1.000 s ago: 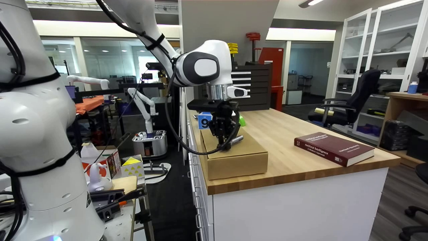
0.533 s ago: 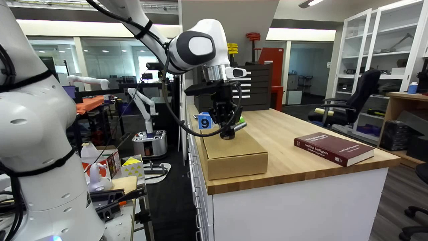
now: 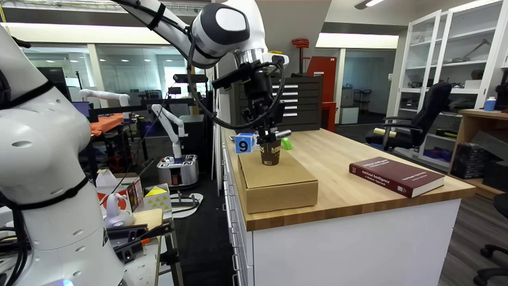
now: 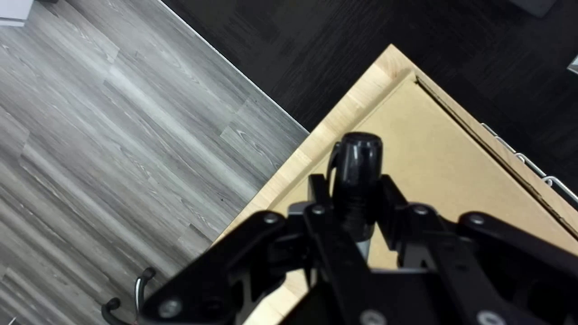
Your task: Pick up the black marker from the box and put it in the brown coffee cup
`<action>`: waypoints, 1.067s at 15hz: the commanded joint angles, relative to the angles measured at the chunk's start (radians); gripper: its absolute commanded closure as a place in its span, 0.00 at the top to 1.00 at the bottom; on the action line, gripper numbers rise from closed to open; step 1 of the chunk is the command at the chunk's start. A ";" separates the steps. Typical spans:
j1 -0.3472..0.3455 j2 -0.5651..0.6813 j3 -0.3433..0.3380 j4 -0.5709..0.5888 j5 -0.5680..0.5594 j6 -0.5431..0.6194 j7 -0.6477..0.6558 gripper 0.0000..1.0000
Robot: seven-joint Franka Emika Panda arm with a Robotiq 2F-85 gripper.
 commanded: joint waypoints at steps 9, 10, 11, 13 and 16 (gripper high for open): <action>0.048 0.087 0.071 0.377 -0.081 -0.478 -0.064 0.07; 0.057 0.106 0.080 0.409 -0.087 -0.518 -0.070 0.07; 0.065 0.130 0.093 0.443 -0.099 -0.561 -0.069 0.07; 0.084 0.173 0.118 0.509 -0.122 -0.643 -0.073 0.07; 0.115 0.246 0.154 0.593 -0.159 -0.735 -0.080 0.07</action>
